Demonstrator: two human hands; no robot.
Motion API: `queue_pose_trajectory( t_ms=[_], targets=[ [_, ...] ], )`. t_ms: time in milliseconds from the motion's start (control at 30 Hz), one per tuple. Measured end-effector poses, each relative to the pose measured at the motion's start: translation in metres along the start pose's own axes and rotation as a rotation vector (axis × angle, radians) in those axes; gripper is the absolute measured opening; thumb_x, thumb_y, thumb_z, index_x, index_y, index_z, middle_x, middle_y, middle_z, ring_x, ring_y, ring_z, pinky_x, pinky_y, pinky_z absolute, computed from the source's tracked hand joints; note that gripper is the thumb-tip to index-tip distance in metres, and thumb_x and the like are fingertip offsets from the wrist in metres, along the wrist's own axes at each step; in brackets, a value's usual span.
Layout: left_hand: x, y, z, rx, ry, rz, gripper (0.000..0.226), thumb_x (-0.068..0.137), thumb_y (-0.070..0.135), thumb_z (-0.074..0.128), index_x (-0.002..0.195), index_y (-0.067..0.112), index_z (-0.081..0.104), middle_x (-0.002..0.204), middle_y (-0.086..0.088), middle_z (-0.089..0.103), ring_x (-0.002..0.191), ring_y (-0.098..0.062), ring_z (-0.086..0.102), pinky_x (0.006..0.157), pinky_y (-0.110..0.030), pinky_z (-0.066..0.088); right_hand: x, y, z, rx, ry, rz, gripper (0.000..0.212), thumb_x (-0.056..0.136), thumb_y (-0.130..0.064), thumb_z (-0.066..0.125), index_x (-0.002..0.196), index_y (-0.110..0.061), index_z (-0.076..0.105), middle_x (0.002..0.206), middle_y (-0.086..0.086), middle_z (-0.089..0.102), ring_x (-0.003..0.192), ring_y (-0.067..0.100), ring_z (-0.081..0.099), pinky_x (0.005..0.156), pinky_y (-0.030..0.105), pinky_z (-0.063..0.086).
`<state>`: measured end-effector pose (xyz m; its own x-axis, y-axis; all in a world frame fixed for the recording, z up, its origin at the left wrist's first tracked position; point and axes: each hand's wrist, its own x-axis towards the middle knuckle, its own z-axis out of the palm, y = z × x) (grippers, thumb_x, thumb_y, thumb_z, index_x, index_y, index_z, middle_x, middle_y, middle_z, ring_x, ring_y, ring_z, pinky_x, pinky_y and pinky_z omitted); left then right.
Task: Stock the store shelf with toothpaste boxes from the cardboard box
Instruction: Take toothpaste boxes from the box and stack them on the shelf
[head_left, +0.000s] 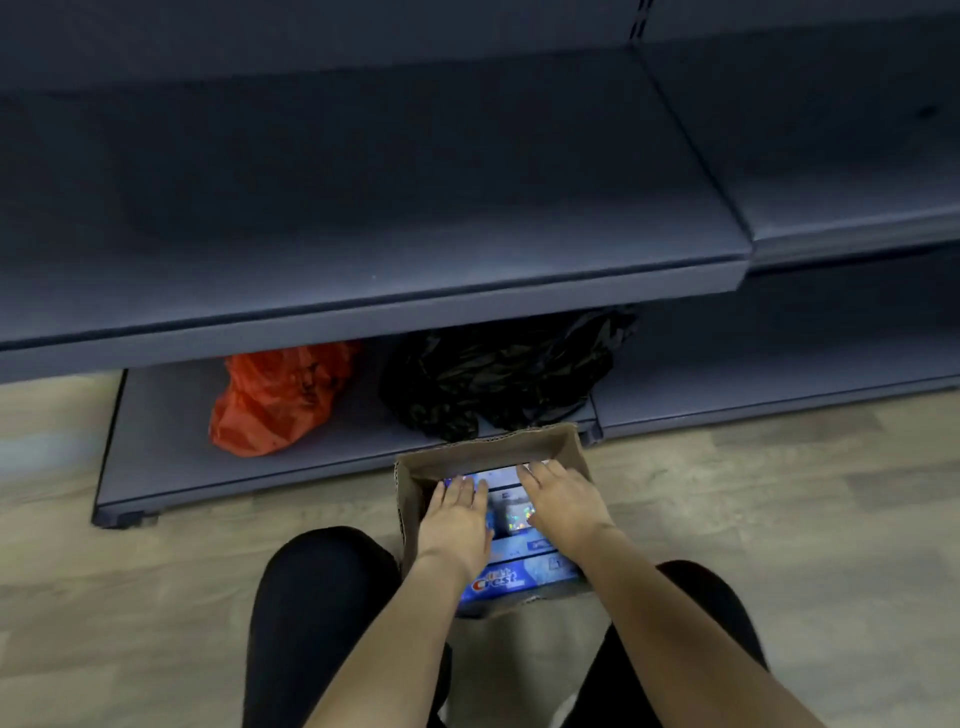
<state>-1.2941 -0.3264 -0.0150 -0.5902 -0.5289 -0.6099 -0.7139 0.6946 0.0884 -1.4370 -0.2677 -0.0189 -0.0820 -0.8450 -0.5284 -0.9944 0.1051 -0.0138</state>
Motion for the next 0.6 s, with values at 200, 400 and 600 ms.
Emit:
queue_pose_trajectory(
  t_ms=[200, 400, 600],
  targets=[
    [0.064, -0.002, 0.079, -0.001, -0.075, -0.014, 0.079, 0.097, 0.040, 0.040, 0.149, 0.012, -0.012, 0.158, -0.008, -0.007, 0.146, -0.023, -0.007, 0.119, -0.038, -0.004, 0.064, -0.001, 0.093, 0.014, -0.097, 0.065, 0.066, 0.096, -0.036, 0.048, 0.147, -0.006, 0.019, 0.153, 0.013, 0.021, 0.139, 0.027, 0.022, 0.110, 0.036, 0.025],
    [0.094, -0.003, 0.118, 0.108, -0.096, 0.030, 0.094, 0.091, 0.057, 0.041, 0.148, 0.009, -0.014, 0.157, -0.007, -0.017, 0.145, -0.022, -0.014, 0.116, -0.040, -0.009, 0.095, 0.006, 0.128, -0.048, -0.101, 0.079, 0.065, 0.094, -0.024, 0.053, 0.148, -0.007, 0.020, 0.153, 0.013, 0.022, 0.141, 0.028, 0.020, 0.116, 0.035, 0.015],
    [0.103, -0.009, 0.127, 0.204, -0.105, 0.172, 0.106, 0.083, 0.059, 0.054, 0.149, 0.008, -0.011, 0.157, -0.006, -0.014, 0.145, -0.020, -0.012, 0.117, -0.040, -0.009, 0.106, 0.009, 0.140, -0.111, -0.155, 0.043, 0.056, 0.095, -0.019, 0.049, 0.145, -0.008, 0.026, 0.148, 0.014, 0.030, 0.138, 0.030, 0.026, 0.115, 0.037, 0.018]
  ],
)
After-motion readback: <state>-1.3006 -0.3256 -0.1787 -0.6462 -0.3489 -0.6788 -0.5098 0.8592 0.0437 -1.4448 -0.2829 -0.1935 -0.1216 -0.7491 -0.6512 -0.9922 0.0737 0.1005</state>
